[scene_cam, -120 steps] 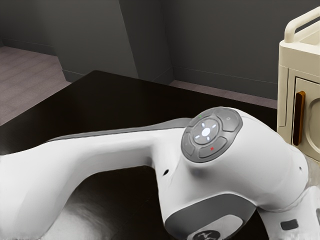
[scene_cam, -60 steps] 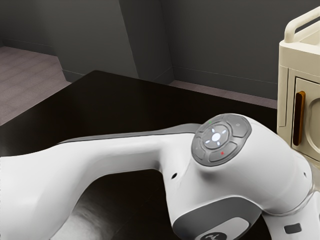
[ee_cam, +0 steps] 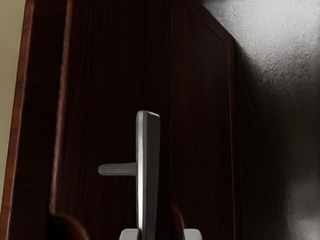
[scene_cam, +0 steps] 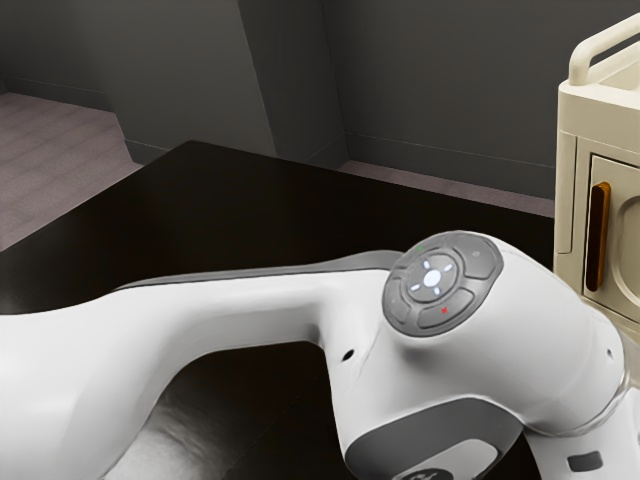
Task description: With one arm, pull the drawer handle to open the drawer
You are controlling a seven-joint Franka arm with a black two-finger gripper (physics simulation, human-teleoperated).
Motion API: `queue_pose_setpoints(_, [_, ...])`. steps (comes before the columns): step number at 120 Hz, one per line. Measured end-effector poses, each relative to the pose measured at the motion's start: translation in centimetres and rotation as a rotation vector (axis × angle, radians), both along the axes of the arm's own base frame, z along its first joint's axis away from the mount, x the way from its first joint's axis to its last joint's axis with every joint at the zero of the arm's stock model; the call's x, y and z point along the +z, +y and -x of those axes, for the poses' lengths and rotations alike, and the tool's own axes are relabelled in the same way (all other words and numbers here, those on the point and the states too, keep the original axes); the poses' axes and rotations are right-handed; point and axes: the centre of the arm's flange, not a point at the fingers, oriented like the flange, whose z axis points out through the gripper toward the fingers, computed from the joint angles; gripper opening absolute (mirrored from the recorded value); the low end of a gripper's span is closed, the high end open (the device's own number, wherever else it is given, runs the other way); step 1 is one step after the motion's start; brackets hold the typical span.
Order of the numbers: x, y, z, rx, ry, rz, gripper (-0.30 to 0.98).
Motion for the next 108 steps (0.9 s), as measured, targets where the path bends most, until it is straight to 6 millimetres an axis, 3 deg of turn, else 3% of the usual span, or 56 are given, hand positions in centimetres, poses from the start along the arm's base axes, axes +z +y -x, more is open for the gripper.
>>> queue_pose_setpoints(108, [-0.5, 1.6, 4.9, 0.0, -0.011, -0.065, -0.04])
